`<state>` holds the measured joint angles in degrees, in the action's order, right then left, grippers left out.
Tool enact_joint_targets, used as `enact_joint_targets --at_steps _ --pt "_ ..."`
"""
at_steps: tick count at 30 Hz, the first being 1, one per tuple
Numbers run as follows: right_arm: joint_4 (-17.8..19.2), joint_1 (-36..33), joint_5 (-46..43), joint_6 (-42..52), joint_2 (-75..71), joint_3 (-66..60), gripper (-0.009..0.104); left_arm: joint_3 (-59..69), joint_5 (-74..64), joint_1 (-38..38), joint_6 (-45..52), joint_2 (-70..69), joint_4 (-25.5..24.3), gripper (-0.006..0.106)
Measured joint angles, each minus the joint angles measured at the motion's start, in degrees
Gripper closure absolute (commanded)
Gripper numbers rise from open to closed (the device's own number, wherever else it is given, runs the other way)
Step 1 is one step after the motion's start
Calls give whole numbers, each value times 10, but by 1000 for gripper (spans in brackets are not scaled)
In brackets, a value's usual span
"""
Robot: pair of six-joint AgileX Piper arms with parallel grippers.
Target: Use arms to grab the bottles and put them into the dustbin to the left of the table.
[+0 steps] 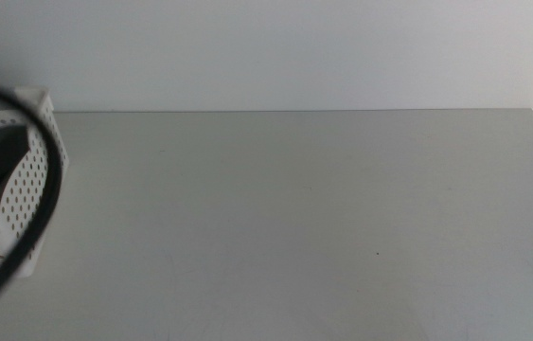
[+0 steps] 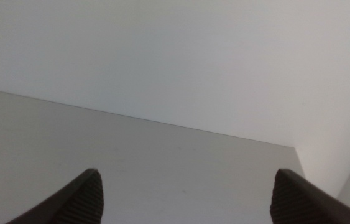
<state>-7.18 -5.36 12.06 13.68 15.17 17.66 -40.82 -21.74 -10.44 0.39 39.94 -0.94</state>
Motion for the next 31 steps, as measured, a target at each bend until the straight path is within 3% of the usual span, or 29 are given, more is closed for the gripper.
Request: enact_joint_targets --at_steps 5,11,15,31 --pt "1 50 2 0 -83 -60 24 180 14 46 -4 -190 0 7" --pt "1 58 2 0 -151 -120 24 360 19 67 -4 -386 0 7" --pt "2 61 1 0 -159 -163 24 422 14 69 -4 -405 0 7" --pt "6 62 15 2 -159 -193 24 424 -1 69 0 -406 0 7"
